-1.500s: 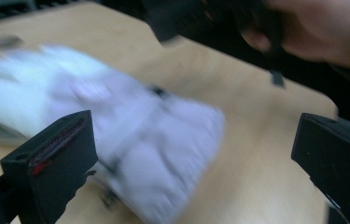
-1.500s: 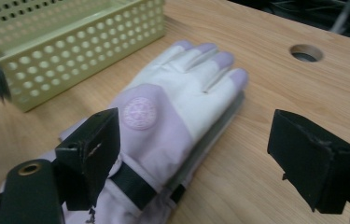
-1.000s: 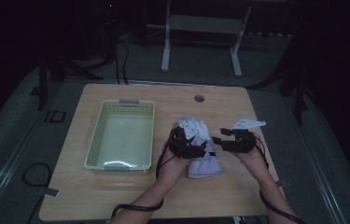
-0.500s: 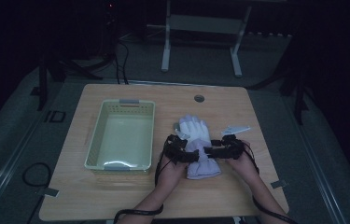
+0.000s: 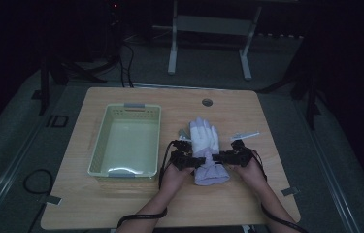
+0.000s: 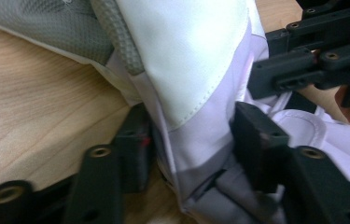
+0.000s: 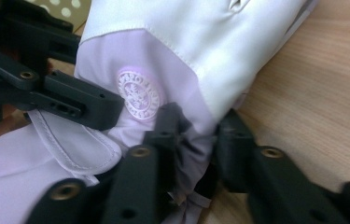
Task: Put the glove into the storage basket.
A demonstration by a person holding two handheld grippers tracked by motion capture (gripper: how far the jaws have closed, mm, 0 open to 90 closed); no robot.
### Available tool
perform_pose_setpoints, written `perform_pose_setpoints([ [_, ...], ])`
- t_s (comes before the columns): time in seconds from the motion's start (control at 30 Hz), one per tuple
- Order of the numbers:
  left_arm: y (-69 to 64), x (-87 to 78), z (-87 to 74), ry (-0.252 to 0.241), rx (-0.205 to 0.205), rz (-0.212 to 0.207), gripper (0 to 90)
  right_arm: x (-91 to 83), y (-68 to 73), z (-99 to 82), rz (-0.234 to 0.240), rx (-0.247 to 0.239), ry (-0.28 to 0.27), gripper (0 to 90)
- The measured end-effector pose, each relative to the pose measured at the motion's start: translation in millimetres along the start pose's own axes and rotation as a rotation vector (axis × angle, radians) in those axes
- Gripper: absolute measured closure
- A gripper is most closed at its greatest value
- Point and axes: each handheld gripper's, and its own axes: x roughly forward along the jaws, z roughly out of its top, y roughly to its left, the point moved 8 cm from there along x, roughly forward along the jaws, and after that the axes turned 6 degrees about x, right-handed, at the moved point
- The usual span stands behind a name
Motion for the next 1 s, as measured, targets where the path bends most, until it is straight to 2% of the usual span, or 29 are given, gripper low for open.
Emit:
perform_pose_setpoints([
  [0.2, -6.1, -6.8, 4.6, 0.001, 0.01, -0.013, 65.4, -10.7, 9.2, 3.3, -0.039, -0.03, -0.031, 79.6],
  [0.23, -10.4, -11.3, 7.7, -0.005, 0.035, -0.004, 65.7, -13.3, 11.2, 4.3, -0.046, -0.034, -0.036, 79.7],
  [0.27, -10.4, -11.3, 7.7, -0.005, 0.035, -0.004, 65.8, -13.3, 11.2, 4.3, -0.046, -0.034, -0.036, 79.7],
  [0.33, -17.6, -20.7, 15.4, -0.019, 0.073, 0.011, 66.2, -22.6, 18.0, 9.9, -0.066, -0.051, -0.063, 79.8],
  [0.57, -28.3, -40.5, 29.3, -0.034, 0.117, 0.016, 66.3, -44.8, 37.0, 23.7, -0.101, -0.11, -0.12, 79.8],
  [0.7, -31.7, -58.0, 35.4, -0.031, 0.149, 0.02, 66.3, -51.2, 47.6, 30.3, -0.086, -0.123, -0.146, 79.8],
  [0.83, -31.7, -74.2, 40.5, -0.032, 0.163, 0.028, 66.7, -54.1, 59.7, 38.8, -0.089, -0.15, -0.166, 79.8],
  [0.9, -31.7, -74.2, 40.5, -0.032, 0.163, 0.028, 66.7, -54.9, 63.4, 41.4, -0.089, -0.153, -0.173, 79.8],
  [0.93, -30.0, -87.9, 45.0, -0.034, 0.177, 0.037, 66.7, -56.2, 70.5, 47.2, -0.086, -0.159, -0.188, 79.8],
  [1.0, -29.0, -92.4, 46.5, -0.032, 0.181, 0.041, 66.7, -56.4, 73.7, 50.1, -0.084, -0.163, -0.192, 79.8],
])
